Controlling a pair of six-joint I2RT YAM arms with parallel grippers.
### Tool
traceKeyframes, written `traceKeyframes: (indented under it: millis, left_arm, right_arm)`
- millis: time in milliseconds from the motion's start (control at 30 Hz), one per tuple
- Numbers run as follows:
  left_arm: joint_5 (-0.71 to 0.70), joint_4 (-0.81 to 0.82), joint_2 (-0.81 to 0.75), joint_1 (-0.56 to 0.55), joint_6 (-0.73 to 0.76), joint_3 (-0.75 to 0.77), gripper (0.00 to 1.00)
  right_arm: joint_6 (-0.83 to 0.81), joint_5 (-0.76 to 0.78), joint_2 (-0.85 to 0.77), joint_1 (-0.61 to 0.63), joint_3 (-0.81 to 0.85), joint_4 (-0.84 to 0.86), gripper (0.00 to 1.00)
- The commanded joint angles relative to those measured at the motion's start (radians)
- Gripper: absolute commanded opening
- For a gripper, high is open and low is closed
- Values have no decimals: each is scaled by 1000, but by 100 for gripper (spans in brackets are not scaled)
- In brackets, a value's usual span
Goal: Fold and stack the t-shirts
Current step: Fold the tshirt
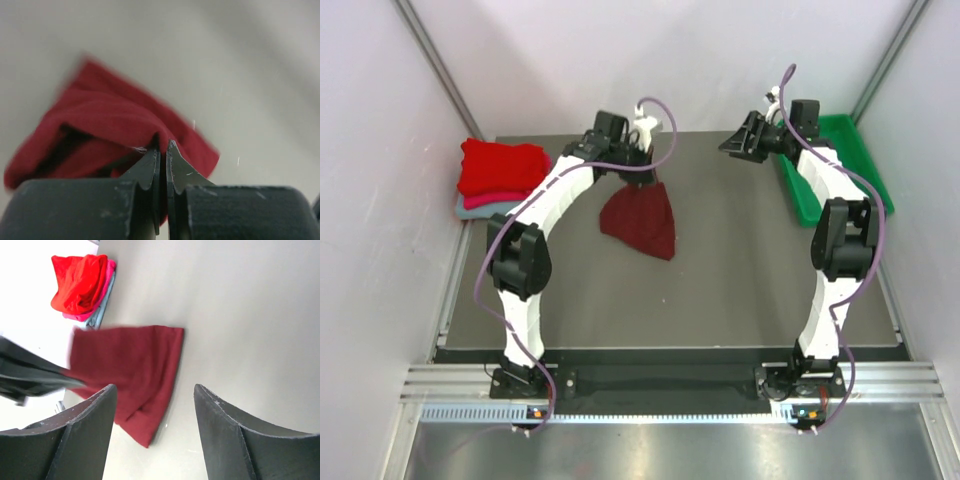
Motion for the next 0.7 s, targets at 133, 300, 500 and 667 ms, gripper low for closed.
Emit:
traceKeyframes:
  millis: [133,300,500,667]
  left_arm:
    - [-17,-91,78,6,26,34,0]
    - [-41,-93,268,27,21,277,0]
    - [-58,125,368,70,78,499,0]
    - [11,309,307,73,62,575,0]
  right_arm:
    - [10,-10,-43,2,8,35,64]
    - [5,-5,-35,2,17,35,64]
    - [-4,-2,-54,-29,15,29,64]
    - [-27,5,-77,-37,2,15,64]
